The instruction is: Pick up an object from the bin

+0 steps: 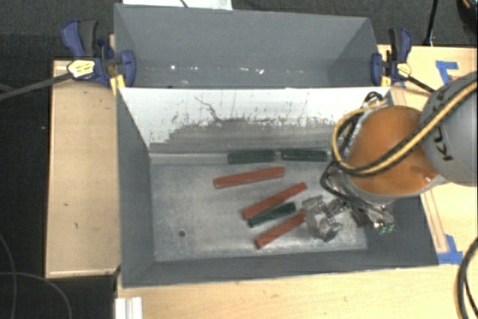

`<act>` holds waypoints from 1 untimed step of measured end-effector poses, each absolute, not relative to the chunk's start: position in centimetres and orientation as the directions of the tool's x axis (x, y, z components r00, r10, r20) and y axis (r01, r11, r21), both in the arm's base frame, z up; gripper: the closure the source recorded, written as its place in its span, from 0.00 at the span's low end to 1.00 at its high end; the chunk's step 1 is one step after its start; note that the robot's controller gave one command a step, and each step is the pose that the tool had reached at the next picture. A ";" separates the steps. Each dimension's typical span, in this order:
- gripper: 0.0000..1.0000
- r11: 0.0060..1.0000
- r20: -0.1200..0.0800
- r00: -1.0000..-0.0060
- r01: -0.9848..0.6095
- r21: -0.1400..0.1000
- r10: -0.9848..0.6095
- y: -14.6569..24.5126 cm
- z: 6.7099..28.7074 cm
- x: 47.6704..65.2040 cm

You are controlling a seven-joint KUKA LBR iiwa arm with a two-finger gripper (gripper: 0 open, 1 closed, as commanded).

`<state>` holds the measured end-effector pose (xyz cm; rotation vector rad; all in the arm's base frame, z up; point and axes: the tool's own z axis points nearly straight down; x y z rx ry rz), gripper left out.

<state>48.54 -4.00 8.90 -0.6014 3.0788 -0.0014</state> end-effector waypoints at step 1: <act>0.00 0.925 -0.004 -0.925 -0.381 -0.001 -0.381 -3.9 8.8 48.6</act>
Offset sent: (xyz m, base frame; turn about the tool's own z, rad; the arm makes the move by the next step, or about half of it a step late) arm 0.0000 0.0000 0.0000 0.0000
